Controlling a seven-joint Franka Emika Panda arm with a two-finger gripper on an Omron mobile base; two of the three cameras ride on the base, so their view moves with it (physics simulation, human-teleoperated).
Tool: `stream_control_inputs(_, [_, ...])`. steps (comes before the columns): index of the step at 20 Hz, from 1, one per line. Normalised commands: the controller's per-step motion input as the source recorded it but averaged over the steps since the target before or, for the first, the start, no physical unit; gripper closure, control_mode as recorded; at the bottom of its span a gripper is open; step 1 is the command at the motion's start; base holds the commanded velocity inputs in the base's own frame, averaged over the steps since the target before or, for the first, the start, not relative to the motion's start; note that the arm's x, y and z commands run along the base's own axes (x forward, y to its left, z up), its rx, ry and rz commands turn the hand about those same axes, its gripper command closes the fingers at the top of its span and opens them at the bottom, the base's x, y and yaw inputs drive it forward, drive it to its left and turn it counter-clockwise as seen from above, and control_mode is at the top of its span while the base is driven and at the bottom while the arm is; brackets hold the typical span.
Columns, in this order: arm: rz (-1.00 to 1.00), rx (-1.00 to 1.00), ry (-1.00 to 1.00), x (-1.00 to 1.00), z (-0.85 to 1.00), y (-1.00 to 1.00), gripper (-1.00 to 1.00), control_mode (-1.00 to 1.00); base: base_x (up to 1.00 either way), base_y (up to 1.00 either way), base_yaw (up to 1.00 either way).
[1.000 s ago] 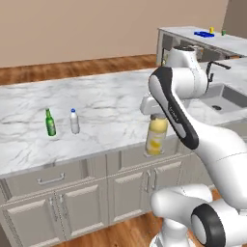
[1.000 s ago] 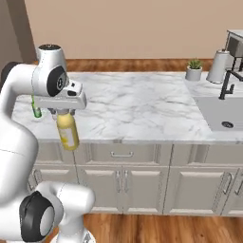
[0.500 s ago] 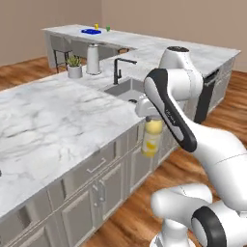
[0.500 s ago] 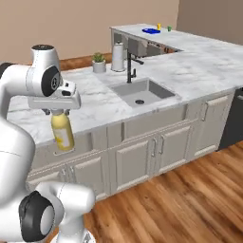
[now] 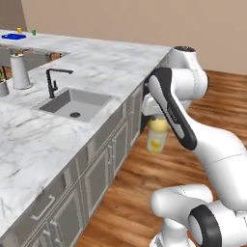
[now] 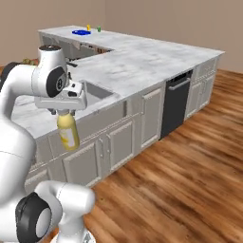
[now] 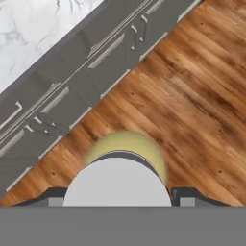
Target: Place the drinks on the dining counter in a tight cluster.
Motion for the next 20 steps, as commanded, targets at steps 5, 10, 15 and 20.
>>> stream_control_inputs(5, [0.0, 0.0, 0.0, 0.0, 0.0, 0.0, 1.0, 1.0, 1.0, -0.78, 0.13])
stream_control_inputs(10, [0.0, 0.0, 0.0, 0.0, 0.0, 0.0, 1.0, 1.0, 1.0, -0.65, 0.19])
stream_control_inputs(15, [0.0, 0.0, 0.0, 0.0, 0.0, 0.0, 1.0, 1.0, 0.98, -0.84, 0.3])
stream_control_inputs(20, [0.0, 0.0, 0.0, 0.0, 0.0, 0.0, 1.0, 1.0, 0.98, -0.97, 0.3])
